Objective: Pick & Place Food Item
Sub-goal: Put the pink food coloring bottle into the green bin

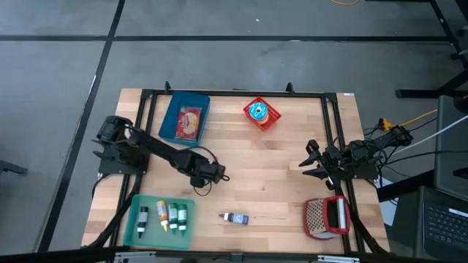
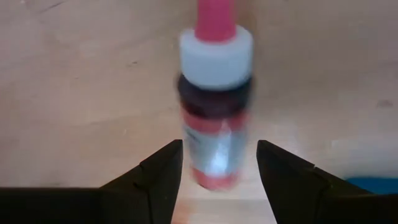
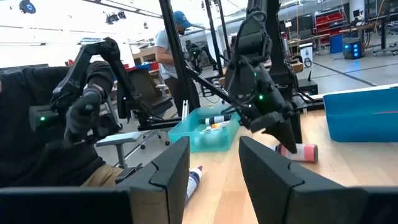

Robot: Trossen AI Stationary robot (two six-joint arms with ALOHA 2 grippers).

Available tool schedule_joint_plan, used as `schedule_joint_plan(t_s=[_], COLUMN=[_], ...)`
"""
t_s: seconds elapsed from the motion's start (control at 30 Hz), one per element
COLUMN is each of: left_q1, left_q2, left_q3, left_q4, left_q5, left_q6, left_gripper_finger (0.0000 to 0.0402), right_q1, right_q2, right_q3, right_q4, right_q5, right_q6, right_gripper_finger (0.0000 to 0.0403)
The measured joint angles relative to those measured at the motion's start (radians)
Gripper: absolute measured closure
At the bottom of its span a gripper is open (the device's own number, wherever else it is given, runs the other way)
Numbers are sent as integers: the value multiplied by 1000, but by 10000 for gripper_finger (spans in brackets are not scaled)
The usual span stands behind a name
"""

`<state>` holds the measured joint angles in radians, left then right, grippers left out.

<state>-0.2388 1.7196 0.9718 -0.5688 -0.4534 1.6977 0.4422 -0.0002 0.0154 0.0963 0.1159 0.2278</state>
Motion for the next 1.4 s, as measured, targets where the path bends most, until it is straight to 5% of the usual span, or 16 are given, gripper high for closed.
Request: schedule_joint_plan(t_s=[0.33, 0.57, 0.93, 1.13, 1.4], left_q1=[-6, -61, -278, -426, -605], left_q2=[124, 69, -166, -266, -205], left_q3=[8, 11, 239, 306, 306], left_q4=[45, -18, -424, -476, -504], left_q5=[-59, -194, 20, 219, 186], left_q6=[-48, -221, -874, -1218, -1444], left_gripper_finger=[214, 302, 308, 311, 311], right_q1=[0, 0, 0, 0, 0], right_q2=[0, 0, 0, 0, 0], right_q3=[0, 0, 0, 0, 0], right_q4=[-5, -15, -16, -17, -15], right_q5=[0, 0, 0, 0, 52], right_q6=[5, 3, 6, 28, 31], right_gripper_finger=[261, 261, 261, 261, 261])
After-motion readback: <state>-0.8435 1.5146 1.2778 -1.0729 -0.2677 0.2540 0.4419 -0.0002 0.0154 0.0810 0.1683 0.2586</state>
